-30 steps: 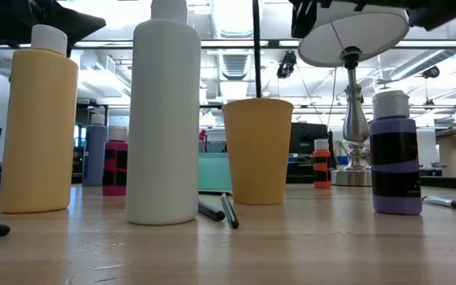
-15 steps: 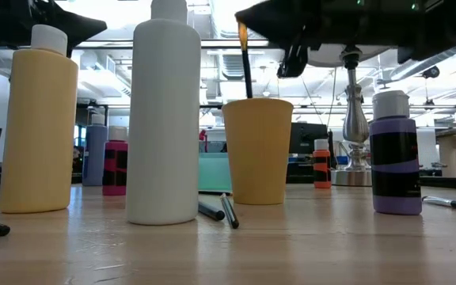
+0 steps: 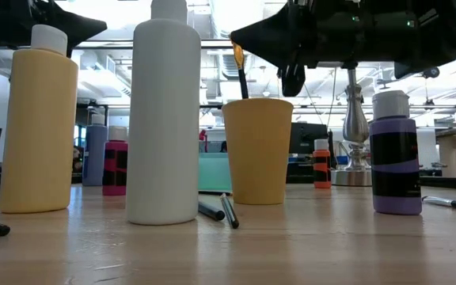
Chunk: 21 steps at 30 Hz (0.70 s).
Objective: Pick & Place Paint Supplies
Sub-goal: Put the orange paintbrush into the yellow cup
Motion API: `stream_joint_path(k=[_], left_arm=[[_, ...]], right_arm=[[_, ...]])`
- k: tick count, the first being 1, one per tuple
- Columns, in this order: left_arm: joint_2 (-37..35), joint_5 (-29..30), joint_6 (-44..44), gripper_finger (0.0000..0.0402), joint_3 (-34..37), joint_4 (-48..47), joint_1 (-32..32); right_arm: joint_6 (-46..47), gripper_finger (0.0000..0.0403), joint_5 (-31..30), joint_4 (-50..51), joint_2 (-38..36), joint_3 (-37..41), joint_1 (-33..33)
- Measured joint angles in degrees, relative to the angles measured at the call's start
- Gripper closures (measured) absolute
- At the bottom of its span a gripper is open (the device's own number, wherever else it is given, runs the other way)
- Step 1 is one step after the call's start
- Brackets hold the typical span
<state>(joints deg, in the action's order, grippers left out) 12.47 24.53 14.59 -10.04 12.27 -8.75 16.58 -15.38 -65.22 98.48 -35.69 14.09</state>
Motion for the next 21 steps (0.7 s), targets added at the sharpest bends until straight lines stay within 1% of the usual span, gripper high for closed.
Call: stream_joint_path(k=[21], left_arm=[[0.0, 0.0, 0.0, 0.0385, 0.0, 0.0, 0.0]], right_arm=[[1.5, 0.0394, -0.1, 0.3, 0.0, 2.0, 0.0]])
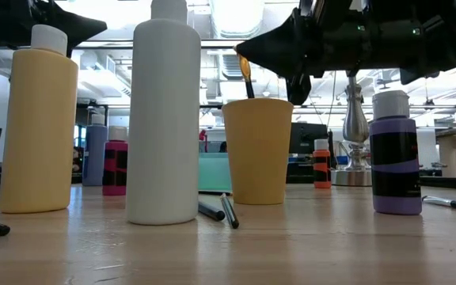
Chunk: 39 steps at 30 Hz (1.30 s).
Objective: Pick & Place Paint Supplies
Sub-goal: Put the orange paintbrush into the yellow cup, then put the silver paintbrush into the yellow cup
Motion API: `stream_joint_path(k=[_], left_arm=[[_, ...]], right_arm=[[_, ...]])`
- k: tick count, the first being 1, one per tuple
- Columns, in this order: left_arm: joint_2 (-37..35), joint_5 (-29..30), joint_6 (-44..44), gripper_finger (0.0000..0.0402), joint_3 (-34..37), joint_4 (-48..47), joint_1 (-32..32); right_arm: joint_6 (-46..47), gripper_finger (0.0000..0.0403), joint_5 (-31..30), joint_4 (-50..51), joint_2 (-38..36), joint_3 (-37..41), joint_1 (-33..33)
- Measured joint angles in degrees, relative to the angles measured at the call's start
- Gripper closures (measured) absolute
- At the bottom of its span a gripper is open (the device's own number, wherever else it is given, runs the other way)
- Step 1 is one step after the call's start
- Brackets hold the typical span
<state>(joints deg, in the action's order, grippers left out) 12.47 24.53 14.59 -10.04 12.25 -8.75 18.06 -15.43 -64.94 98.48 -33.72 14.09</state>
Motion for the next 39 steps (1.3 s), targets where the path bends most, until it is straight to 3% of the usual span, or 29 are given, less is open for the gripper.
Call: stream_joint_path(k=[16, 28, 39], left_arm=[[0.0, 0.0, 0.0, 0.0385, 0.0, 0.0, 0.0], [0.0, 0.0, 0.0, 0.0385, 0.0, 0.0, 0.0], [0.0, 0.0, 0.0, 0.0385, 0.0, 0.0, 0.0]], right_arm=[[2.2, 0.0387, 0.0, 2.1, 0.0, 0.1, -0.1], [0.3, 0.0268, 0.3, 2.0, -1.1, 0.2, -0.1], [-8.8, 0.0209, -1.9, 1.8, -12.2, 0.2, -0.1]])
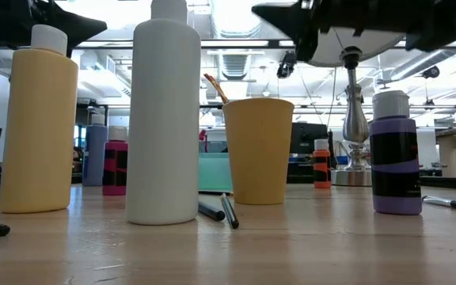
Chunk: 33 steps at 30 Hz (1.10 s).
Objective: Pick & Place Paint Supplies
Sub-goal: Put the silver paintbrush into the yellow cup
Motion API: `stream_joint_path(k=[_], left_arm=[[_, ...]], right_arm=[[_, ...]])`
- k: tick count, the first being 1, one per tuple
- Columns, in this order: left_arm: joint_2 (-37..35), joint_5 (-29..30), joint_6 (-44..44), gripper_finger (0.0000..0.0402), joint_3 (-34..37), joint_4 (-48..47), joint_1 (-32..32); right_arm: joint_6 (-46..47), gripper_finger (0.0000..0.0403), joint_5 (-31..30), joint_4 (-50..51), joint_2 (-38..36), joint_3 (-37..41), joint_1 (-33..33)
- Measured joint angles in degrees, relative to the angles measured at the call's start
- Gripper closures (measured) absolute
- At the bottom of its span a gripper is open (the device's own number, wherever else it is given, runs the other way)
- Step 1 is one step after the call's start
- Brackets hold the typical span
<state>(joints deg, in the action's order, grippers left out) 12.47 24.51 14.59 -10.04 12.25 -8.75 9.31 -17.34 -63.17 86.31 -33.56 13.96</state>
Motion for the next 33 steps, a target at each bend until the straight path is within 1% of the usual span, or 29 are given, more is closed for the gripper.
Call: stream_joint_path(k=[5, 9, 11, 13, 16, 19, 24, 29, 33], left_arm=[[0.0, 0.0, 0.0, 0.0385, 0.0, 0.0, 0.0], [0.0, 0.0, 0.0, 0.0385, 0.0, 0.0, 0.0], [0.0, 0.0, 0.0, 0.0385, 0.0, 0.0, 0.0], [0.0, 0.0, 0.0, 0.0385, 0.0, -0.1, 0.0], [0.0, 0.0, 0.0, 0.0385, 0.0, -0.1, 0.0], [0.0, 0.0, 0.0, 0.0385, 0.0, -0.3, 0.0], [0.0, 0.0, 0.0, 0.0385, 0.0, -0.7, 0.0], [0.1, 0.0, 0.0, 0.0385, 0.0, -0.8, 0.0], [0.1, 0.0, 0.0, 0.0385, 0.0, -0.8, 0.0]], right_arm=[[-4.6, 0.0202, -0.6, 0.0, -4.9, -0.5, 0.0], [-8.7, 0.0207, -0.4, 0.0, -8.8, -1.7, 0.1], [-10.2, 0.0211, 1.1, 0.6, -10.5, -2.5, 0.1], [-11.6, 0.0215, 4.1, 4.3, -12.1, -4.3, 0.1], [-12.7, 0.022, 6.8, 18.2, -13.9, -10.0, 0.4], [-10.8, 0.0225, 6.6, 37.9, -13.5, -18.1, 1.1], [-4.1, 0.024, 1.1, 68.3, -9.2, -34.0, 2.8], [8.8, 0.0257, 0.7, 97.9, -2.9, -49.9, 4.3], [24.0, 0.0265, 1.8, 122.8, 2.3, -60.1, 5.7]])
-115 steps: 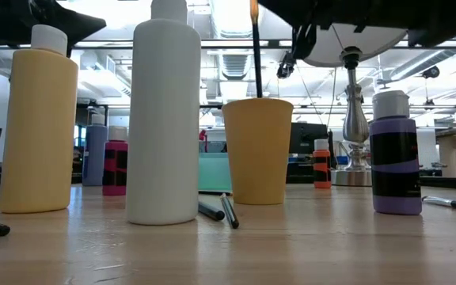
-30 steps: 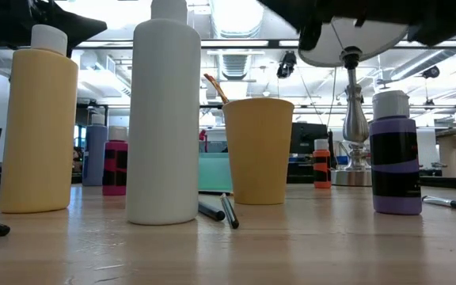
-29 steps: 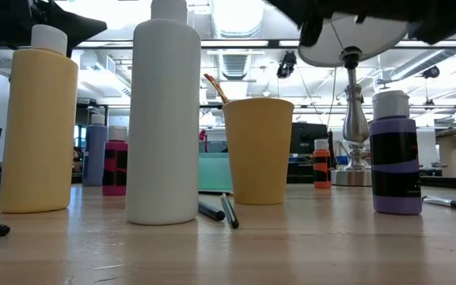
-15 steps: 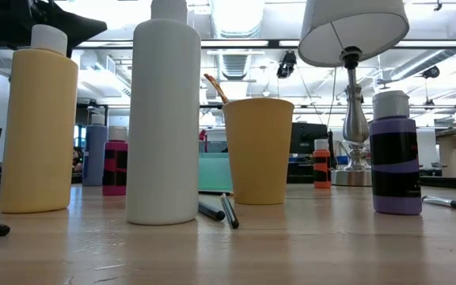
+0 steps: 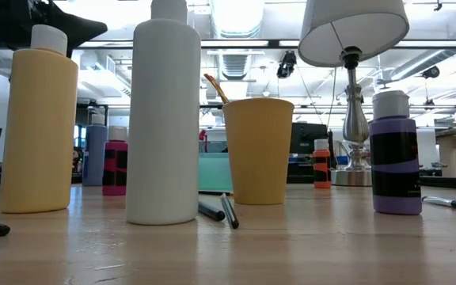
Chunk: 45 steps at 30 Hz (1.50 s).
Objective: Pick & Place Paint Supplies
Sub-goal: Put the silver paintbrush into the yellow cup
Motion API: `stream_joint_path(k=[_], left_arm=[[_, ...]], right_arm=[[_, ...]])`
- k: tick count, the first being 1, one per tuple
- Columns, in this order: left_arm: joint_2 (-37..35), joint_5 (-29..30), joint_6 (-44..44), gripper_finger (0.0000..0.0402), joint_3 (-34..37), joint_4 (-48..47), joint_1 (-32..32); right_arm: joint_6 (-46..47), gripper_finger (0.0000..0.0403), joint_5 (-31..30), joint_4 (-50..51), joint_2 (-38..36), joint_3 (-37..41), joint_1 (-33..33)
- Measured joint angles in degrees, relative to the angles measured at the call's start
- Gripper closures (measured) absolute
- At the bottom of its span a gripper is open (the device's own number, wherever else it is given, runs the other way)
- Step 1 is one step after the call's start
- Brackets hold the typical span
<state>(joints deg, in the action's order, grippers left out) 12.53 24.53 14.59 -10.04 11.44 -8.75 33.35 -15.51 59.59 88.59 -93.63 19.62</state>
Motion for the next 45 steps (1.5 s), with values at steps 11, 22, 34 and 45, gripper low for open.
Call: stream_joint_path(k=[11, 22, 34, 45], left_arm=[[0.0, 0.0, 0.0, 0.0385, 0.0, -0.5, 0.0], [0.0, 0.0, 0.0, 0.0385, 0.0, -1.3, 0.0], [0.0, 0.0, 0.0, 0.0385, 0.0, -1.3, 0.0], [0.0, 0.0, 0.0, 0.0385, 0.0, -1.1, 0.0]], right_arm=[[32.8, 0.024, 7.4, 26.9, 4.6, -0.1, 7.2], [47.1, 0.0232, 8.2, 28.7, -0.6, 13.0, 13.9], [53.1, 0.0259, 8.7, 12.6, -10.4, 31.3, 15.4], [62.8, 0.0269, 12.9, 7.1, -14.1, 45.2, 15.4]])
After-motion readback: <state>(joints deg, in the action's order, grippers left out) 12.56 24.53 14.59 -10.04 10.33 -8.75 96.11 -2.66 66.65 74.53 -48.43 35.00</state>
